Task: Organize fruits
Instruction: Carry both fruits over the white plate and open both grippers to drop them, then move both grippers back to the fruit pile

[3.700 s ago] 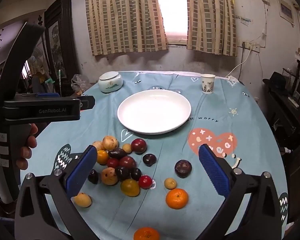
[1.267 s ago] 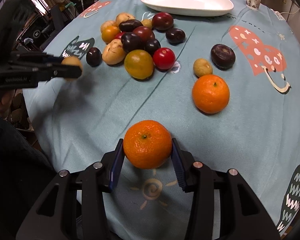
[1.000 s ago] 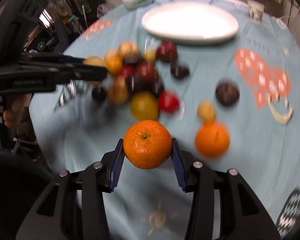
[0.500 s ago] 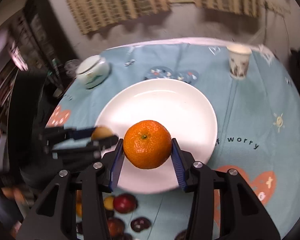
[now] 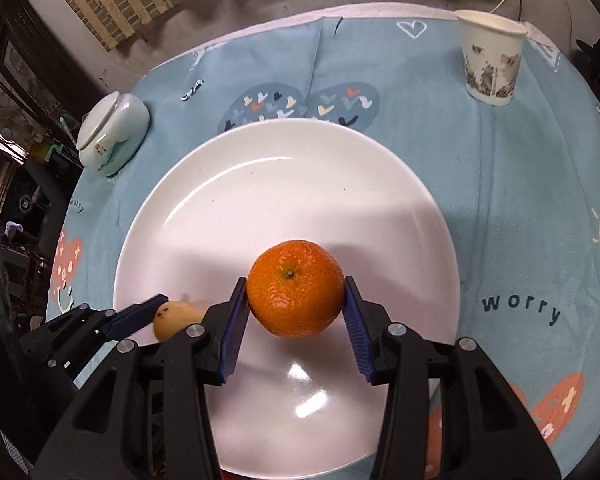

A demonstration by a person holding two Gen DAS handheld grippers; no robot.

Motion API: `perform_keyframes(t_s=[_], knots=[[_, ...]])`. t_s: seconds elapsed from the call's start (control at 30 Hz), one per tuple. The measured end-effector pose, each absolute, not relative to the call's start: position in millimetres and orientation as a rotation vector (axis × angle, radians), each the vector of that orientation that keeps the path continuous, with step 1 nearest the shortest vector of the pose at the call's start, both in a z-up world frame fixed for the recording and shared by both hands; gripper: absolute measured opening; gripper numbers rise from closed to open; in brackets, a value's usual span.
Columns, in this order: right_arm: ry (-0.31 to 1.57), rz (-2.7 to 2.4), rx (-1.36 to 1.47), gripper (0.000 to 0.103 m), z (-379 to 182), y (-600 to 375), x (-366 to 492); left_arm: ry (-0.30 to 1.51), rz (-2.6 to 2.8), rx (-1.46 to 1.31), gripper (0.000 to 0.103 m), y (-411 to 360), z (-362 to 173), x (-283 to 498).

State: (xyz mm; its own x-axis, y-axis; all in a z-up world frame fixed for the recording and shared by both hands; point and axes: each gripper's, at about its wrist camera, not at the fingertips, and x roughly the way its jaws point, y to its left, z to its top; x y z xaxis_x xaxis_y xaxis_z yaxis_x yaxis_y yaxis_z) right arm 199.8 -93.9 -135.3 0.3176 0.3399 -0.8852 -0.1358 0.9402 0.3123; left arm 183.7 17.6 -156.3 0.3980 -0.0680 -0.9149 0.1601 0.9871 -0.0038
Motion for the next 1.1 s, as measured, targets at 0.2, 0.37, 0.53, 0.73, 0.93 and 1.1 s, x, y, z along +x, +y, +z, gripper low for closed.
perform_keyframes(t_s=[0.2,0.37,0.53,0.73,0.93,1.1], knots=[[1.116,0.318,0.207,0.071,-103.7,-106.5,190.9,1.117,-0.131,0.073,0.072,25.0,-139.3,177.8],[1.066,0.347,0.139,0.071,-75.7,-118.9,140.2,1.077,-0.136,0.047,0.078,34.0,-114.6,144.0],[1.013,0.346,0.051,0.071,-82.3,-140.2,50.6,1.053,-0.16,0.055,0.08,37.9,-100.2,86.4],[1.077,0.21,0.183,0.071,-113.6,-209.5,-21.1,1.082,-0.103,-0.036,0.082,82.6,-106.6,6.1],[1.12,0.124,0.229,0.071,-135.9,-229.3,-41.9,1.187,-0.028,-0.09,0.082,108.3,-139.7,-41.0],[1.131,0.258,0.213,0.071,-133.3,-200.0,-50.0,1.205,-0.027,-0.088,0.082,104.2,-146.6,-58.8]])
